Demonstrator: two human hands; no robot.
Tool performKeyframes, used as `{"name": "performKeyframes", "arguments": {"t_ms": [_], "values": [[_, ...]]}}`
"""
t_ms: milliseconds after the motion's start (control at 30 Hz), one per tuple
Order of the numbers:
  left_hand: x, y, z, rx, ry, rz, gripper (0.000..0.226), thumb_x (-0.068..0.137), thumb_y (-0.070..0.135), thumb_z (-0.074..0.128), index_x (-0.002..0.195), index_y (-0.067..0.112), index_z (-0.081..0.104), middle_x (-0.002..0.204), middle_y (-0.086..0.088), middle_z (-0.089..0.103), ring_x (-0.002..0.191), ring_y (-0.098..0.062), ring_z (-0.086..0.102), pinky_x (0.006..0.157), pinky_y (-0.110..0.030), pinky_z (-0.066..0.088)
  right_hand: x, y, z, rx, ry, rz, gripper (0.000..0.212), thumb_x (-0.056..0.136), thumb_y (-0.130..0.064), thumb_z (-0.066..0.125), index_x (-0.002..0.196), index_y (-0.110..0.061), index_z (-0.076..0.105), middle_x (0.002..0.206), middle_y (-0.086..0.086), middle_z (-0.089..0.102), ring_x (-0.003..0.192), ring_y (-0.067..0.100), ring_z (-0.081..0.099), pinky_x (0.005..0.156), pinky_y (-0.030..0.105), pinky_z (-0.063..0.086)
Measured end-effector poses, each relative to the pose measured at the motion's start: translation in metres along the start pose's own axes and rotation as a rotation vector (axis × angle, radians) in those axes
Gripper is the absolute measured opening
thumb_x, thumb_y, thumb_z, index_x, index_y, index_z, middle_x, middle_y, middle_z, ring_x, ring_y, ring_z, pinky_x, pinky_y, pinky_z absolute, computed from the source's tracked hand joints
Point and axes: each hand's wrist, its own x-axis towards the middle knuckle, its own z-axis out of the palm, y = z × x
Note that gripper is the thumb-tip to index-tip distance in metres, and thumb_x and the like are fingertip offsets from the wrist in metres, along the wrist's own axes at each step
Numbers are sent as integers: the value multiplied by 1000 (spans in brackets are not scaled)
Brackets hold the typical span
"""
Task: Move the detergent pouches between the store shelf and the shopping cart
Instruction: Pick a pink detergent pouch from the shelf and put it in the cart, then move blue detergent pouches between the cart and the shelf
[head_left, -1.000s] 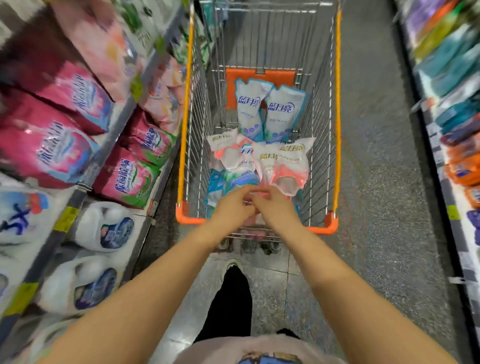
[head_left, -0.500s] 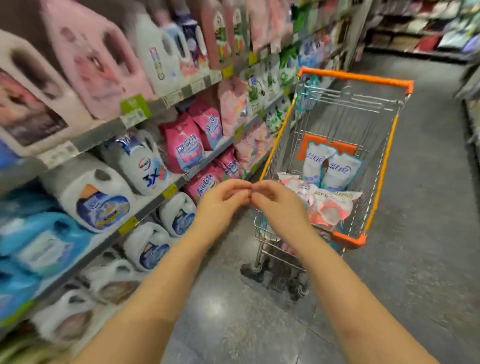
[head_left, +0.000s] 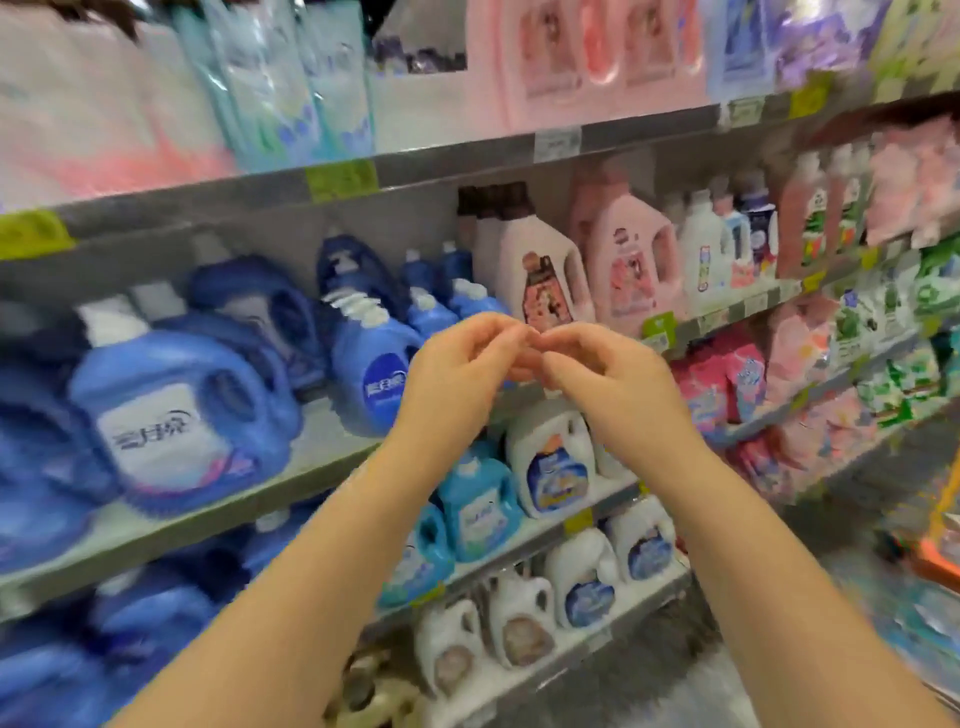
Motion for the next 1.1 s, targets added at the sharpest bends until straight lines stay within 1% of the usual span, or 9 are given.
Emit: {"name": "performKeyframes", "arguments": {"t_ms": [167,367,433,533,633,767,900,1000,1100], "values": [[17,-12,-108,177,92,101,16,88,15,58,76,24,63,67,6,68,72,-11,66,77,-28,55,44,-61,79,23,-114,-159,14,90,-20,56,94,-24,68,77,-11,65,73,5,59,71,23,48],[62,-20,-186,351,154,137,18,69,44,54,74,30,63,63,3,68,64,-14,64,78,-39,54,111,-100,132,-30,-245,-310,14,86,-16,58,82,-22,70,67,-9,66,68,4,60,78,32,51],[86,-22,-203,345,165,128,8,80,29,62,73,25,61,60,1,68,60,-13,63,75,-35,55,141,-109,142,-73,-284,-358,14,85,-18,57,83,-19,70,68,-7,68,68,4,61,78,31,51],[125,-18,-223,320,146,100,19,89,7,57,73,17,56,52,4,64,52,-7,59,61,-21,53,187,-122,149,-77,-357,-424,15,85,-16,55,81,-18,69,72,-3,71,64,2,62,77,25,52],[166,-12,-242,413,120,83,18,88,18,62,70,19,60,54,6,64,54,-1,59,56,-14,49,240,-131,151,-156,-435,-468,18,85,-18,54,74,-26,65,69,-6,70,66,3,64,72,19,50],[222,-14,-273,598,148,-24,20,92,18,53,74,18,61,54,9,65,52,3,58,58,-11,45,327,-133,155,-305,-428,-481,15,90,-29,56,79,-25,67,72,-6,70,71,8,65,75,27,51],[272,-25,-308,753,207,-168,16,93,27,52,84,20,62,73,6,69,63,-3,63,58,-15,46,413,-133,164,-415,-327,-460,18,90,-23,55,75,-21,66,76,0,70,78,18,67,85,36,53],[309,-38,-328,860,199,-302,17,92,35,52,100,22,58,96,1,68,81,-10,65,72,-25,52,462,-135,174,-539,-329,-383,21,90,-25,53,97,-12,69,91,6,70,93,24,66,89,37,53],[349,-57,-343,906,223,-407,52,87,47,56,132,25,41,118,-3,60,96,-16,62,80,-31,54,494,-137,188,-774,-337,-332,39,92,-35,53,124,-11,56,118,9,62,109,26,58,93,31,47]]}}
